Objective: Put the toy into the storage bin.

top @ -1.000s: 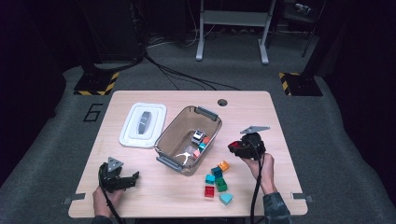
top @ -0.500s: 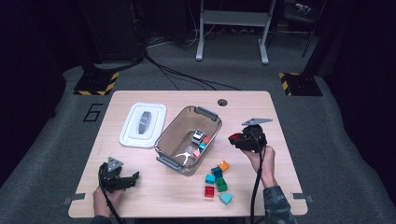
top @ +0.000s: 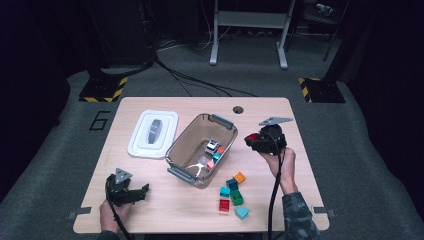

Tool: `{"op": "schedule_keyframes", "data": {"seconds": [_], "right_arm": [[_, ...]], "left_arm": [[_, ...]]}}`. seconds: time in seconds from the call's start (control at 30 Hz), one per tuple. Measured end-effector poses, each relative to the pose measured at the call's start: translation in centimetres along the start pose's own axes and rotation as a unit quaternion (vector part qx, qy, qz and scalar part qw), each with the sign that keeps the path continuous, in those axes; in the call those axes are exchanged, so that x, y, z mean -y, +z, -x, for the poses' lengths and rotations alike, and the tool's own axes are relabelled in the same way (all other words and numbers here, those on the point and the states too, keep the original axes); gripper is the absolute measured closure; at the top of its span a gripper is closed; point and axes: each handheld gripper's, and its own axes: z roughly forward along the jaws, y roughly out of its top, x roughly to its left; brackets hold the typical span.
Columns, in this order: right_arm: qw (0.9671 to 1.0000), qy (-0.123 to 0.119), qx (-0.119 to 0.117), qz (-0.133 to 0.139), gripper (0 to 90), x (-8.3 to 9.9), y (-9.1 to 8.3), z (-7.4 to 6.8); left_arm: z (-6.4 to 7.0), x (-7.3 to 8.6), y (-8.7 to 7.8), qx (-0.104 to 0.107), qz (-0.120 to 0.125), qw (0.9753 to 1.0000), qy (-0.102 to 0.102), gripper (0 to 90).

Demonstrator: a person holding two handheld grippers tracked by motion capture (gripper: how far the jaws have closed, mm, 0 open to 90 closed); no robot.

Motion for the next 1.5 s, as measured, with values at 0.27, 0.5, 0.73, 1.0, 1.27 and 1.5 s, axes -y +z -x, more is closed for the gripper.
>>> {"op": "schedule_keyframes", "data": {"seconds": [0.27,0.5,0.73,1.0,1.27,1.5], "right_arm": [[0.9998,-0.018,-0.003,0.013,58.9,-1.8,-0.4,-1.1],[0.9991,-0.038,-0.01,0.015,58.9,-3.4,-0.1,-2.3],[0.9979,-0.061,-0.021,0.008,58.9,-4.6,1.0,-4.1],[0.9967,-0.072,-0.035,-0.011,58.9,-5.3,2.8,-5.4],[0.9949,-0.084,-0.036,-0.041,58.9,-5.2,4.6,-5.9],[0.9934,-0.084,-0.039,-0.067,58.7,-4.7,5.4,-5.8]], "left_arm": [[0.0,0.0,0.0,0.0,0.001,1.0,0.0,12.6],[0.0,0.0,0.0,0.0,0.0,1.0,0.0,12.6],[0.0,0.0,0.0,0.0,0.0,1.0,0.0,12.6],[0.0,0.0,0.0,0.0,0.0,1.0,0.0,12.7],[0.0,0.0,0.0,0.0,0.0,1.0,0.0,12.7],[0.0,0.0,0.0,0.0,0.0,1.0,0.0,12.7]]}}
